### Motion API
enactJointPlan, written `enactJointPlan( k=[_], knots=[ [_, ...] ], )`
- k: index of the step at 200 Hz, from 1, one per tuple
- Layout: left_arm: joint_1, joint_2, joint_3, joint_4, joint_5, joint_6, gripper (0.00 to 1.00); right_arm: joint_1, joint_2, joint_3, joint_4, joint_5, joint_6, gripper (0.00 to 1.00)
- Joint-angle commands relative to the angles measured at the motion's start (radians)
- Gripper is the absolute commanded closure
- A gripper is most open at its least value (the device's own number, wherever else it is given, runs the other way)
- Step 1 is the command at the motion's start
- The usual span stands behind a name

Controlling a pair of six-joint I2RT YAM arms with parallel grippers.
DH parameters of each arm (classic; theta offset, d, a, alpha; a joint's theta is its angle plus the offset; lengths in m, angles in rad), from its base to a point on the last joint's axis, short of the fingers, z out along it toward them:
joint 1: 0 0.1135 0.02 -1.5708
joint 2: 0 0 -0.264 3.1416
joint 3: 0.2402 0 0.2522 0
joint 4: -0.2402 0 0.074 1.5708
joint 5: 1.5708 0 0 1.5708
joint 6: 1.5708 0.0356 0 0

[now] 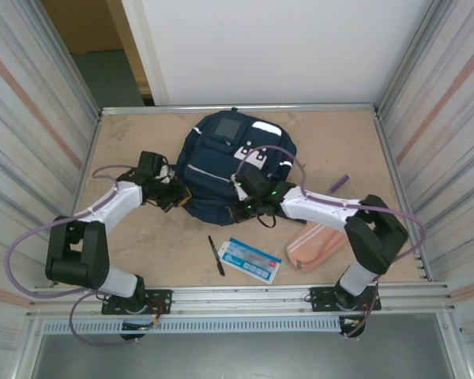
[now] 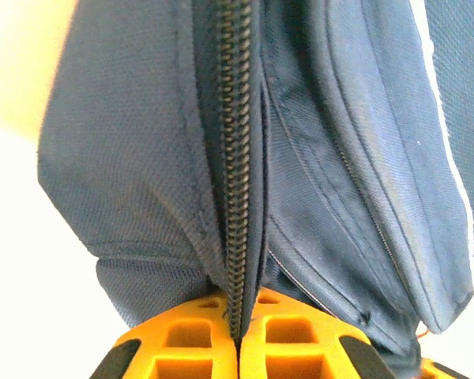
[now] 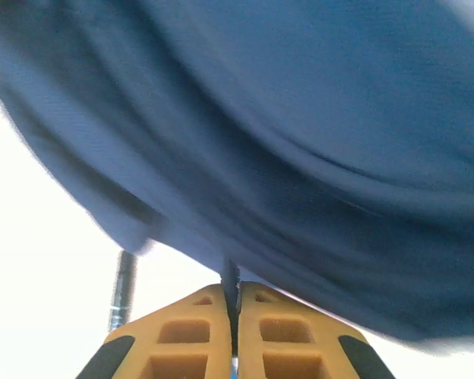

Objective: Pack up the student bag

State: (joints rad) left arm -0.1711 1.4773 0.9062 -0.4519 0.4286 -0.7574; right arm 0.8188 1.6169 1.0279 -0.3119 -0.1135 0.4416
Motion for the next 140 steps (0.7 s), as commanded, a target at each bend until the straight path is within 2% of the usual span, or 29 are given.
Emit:
enactJointPlan(
  k=[1, 10, 25, 29, 35, 39, 60, 88, 107, 124, 140],
  knots=[
    [0.103, 0.119, 0.175, -0.123, -0.078, 0.178, 1.0, -0.103, -0.055, -0.108, -0.195, 0.14, 0.046, 1.0],
    [0.118, 0.203, 0.286, -0.207, -0.068, 0.227, 1.0, -0.104, -0.058, -0.117, -0.167, 0.105, 0.049, 1.0],
    [0.128, 0.294, 0.407, -0.229, -0.003, 0.261, 0.9, -0.066, -0.041, -0.087, -0.148, 0.062, 0.046, 1.0],
    [0.127, 0.303, 0.422, -0.212, 0.011, 0.25, 0.85, -0.048, -0.033, -0.072, -0.15, 0.068, 0.044, 1.0],
    [0.126, 0.307, 0.43, -0.181, 0.024, 0.225, 0.69, -0.018, -0.019, -0.043, -0.154, 0.082, 0.038, 1.0],
    [0.127, 0.305, 0.433, -0.161, 0.033, 0.204, 0.66, -0.004, -0.009, -0.024, -0.156, 0.088, 0.034, 1.0],
    [0.123, 0.244, 0.398, -0.106, 0.028, 0.124, 0.6, 0.066, 0.052, 0.074, -0.153, 0.083, 0.017, 1.0],
    [0.087, 0.076, 0.224, -0.102, -0.017, 0.033, 0.53, 0.115, 0.087, 0.148, -0.118, 0.036, 0.008, 1.0],
    [-0.005, -0.024, 0.106, -0.099, -0.059, 0.005, 0.49, 0.129, 0.086, 0.154, -0.066, -0.008, -0.008, 1.0],
    [-0.102, -0.086, 0.026, -0.099, -0.144, -0.039, 0.46, 0.134, 0.08, 0.163, -0.056, -0.012, -0.014, 1.0],
    [-0.152, -0.125, -0.041, -0.07, -0.194, -0.103, 0.45, 0.136, 0.071, 0.158, -0.046, -0.012, -0.015, 1.0]
  ],
)
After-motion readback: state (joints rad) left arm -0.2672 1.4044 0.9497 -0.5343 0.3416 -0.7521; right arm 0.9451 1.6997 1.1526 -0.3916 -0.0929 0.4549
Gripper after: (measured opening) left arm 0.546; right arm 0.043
